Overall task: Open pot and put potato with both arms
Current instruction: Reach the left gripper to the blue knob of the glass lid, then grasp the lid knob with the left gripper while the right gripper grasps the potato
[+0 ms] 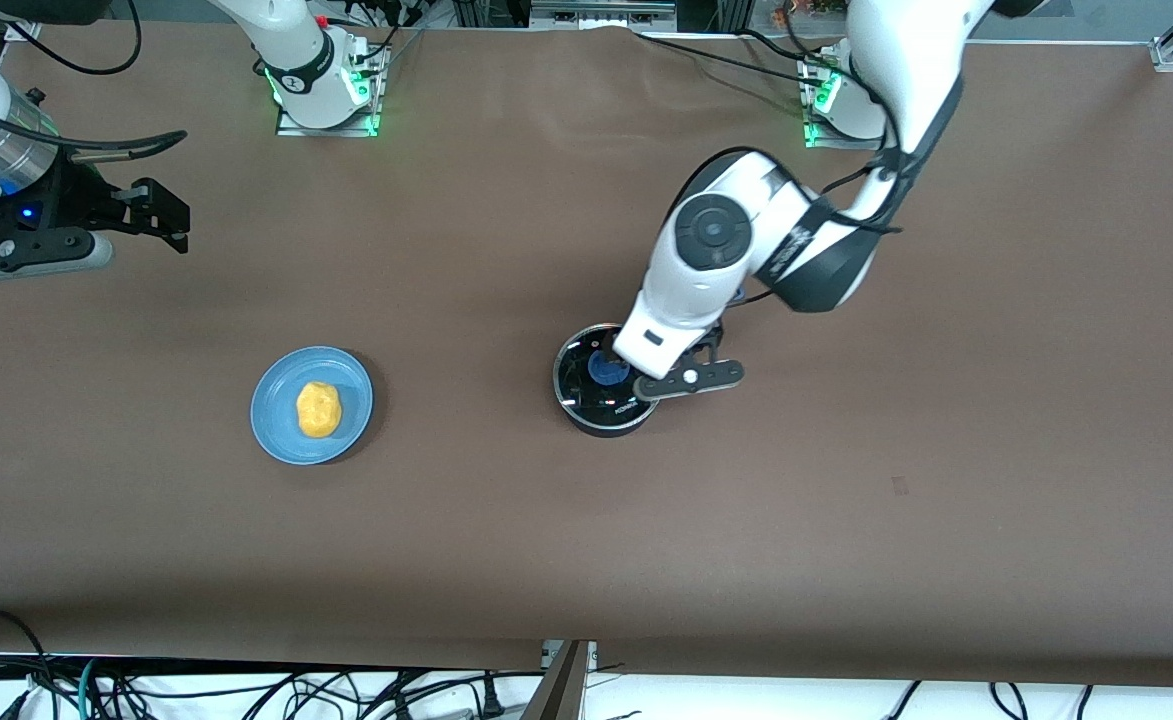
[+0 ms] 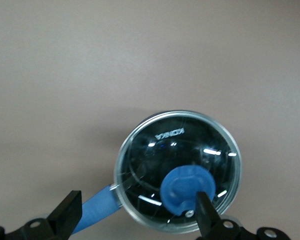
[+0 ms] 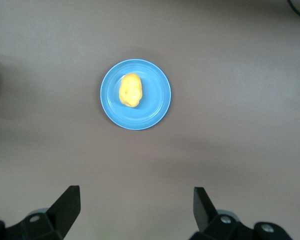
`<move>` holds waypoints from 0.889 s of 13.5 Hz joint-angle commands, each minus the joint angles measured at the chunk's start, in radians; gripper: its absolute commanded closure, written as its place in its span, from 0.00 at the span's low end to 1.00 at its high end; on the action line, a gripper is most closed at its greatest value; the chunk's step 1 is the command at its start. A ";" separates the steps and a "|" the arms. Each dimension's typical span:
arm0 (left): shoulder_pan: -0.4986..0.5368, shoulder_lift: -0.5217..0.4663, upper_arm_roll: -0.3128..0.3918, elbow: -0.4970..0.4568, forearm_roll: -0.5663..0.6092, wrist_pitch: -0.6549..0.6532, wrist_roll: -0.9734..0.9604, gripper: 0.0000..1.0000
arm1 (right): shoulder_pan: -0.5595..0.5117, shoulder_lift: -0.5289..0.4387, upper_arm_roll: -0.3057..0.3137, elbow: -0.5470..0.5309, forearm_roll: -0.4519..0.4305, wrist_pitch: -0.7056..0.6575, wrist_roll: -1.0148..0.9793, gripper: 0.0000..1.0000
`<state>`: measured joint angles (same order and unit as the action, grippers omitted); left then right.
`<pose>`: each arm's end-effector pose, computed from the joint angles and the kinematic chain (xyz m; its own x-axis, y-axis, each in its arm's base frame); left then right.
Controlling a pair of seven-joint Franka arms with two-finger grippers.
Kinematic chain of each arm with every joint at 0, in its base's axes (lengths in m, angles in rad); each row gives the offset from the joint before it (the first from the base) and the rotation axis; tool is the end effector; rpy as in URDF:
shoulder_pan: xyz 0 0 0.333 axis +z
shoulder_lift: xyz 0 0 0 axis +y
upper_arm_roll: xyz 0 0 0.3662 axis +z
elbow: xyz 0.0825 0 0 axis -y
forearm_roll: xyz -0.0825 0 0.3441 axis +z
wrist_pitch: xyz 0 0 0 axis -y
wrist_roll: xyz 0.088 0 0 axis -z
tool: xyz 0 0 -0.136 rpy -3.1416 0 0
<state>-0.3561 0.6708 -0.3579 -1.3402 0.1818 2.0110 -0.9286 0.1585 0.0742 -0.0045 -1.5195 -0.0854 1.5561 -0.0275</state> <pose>0.5977 -0.4131 0.3802 0.9766 0.2143 -0.0171 0.2150 -0.9745 0.0644 0.5336 0.0711 0.6280 0.9830 0.1791 -0.0399 0.1819 -0.9797 0.0845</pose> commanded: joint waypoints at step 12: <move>-0.153 0.173 0.085 0.161 0.054 -0.023 -0.099 0.00 | 0.015 0.513 0.008 0.018 0.078 0.349 -0.045 0.00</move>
<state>-0.4955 0.8418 -0.2805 -1.1883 0.1993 2.0026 -1.0020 0.1680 0.5186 0.0017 -1.5277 -0.0471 1.8580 -0.0532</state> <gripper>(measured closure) 0.000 0.000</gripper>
